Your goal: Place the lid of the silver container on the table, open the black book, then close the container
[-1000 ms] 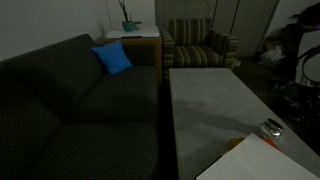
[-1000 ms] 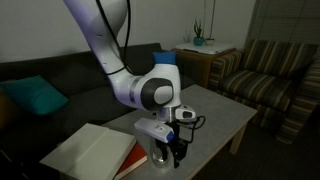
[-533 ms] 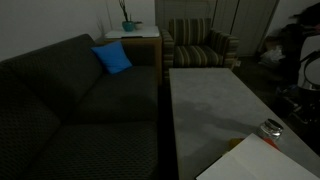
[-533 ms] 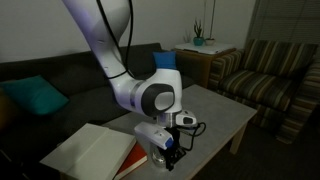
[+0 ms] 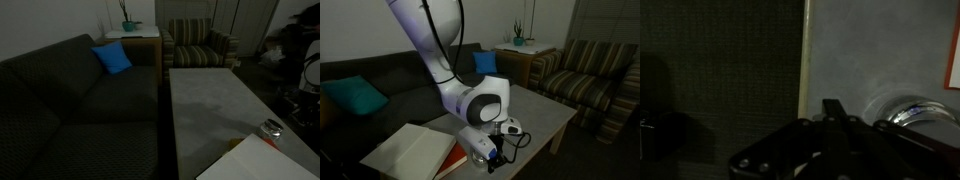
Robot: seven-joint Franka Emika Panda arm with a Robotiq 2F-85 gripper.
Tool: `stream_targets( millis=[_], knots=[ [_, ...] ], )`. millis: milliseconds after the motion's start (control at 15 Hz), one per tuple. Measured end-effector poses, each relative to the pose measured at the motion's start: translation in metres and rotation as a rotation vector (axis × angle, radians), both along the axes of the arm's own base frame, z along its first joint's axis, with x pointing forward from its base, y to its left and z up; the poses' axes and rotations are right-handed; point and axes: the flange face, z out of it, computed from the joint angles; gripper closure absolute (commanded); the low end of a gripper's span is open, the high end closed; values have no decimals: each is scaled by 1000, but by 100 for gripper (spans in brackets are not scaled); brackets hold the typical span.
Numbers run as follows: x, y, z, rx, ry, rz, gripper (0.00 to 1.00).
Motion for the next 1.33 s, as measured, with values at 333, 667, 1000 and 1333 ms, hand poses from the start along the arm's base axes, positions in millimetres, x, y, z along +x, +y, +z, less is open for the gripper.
stream_targets(
  millis=[333, 667, 1000, 1333],
  knots=[
    [9, -4, -9, 53, -33, -20, 100],
    [23, -1, -13, 69, -66, -34, 100],
    [33, 6, -21, 84, -88, -31, 100],
    [39, 15, -31, 141, -108, -12, 100]
  ],
)
